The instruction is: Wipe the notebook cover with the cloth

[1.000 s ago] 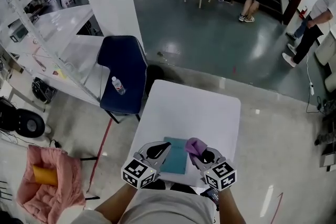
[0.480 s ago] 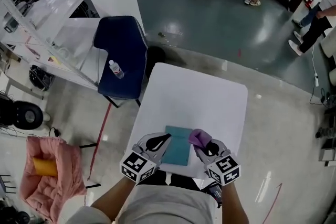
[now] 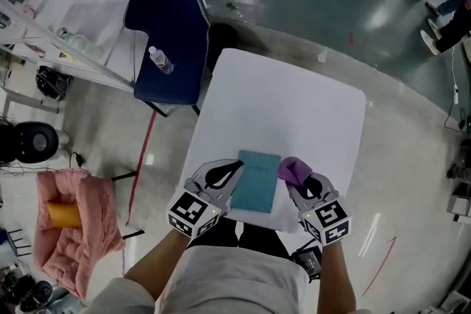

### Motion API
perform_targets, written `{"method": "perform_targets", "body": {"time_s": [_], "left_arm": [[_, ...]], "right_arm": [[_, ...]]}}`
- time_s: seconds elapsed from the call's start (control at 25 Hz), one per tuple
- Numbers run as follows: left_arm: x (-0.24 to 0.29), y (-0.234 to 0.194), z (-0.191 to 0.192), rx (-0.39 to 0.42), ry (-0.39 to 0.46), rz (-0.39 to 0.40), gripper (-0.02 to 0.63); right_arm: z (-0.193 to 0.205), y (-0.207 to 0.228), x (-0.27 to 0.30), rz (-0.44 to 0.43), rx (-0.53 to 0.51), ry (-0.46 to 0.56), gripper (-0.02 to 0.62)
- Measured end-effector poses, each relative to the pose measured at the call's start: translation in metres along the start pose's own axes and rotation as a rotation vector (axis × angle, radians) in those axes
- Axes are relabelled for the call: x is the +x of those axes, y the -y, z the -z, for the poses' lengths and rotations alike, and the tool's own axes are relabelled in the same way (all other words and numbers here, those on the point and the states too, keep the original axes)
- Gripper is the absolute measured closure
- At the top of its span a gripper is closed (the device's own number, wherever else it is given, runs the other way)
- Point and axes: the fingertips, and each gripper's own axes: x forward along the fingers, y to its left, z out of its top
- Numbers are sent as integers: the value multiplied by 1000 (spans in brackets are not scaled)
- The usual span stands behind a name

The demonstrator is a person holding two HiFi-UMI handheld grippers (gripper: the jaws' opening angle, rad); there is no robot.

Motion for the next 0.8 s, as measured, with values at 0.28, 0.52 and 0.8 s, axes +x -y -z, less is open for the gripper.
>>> {"method": "perform_targets", "body": {"time_s": [0.28,0.52,0.8], "left_arm": [[12,-12,33,-19,-42,8,606],[14,-20,62,-45,-75,3,606],[19,-31,93,-53,-84,-7,606]], "right_arm": [[15,9,35,7,-70,-63,491],[32,9,58,4,-112,-115,491],[56,13,83,4,-181,-164,491]]}}
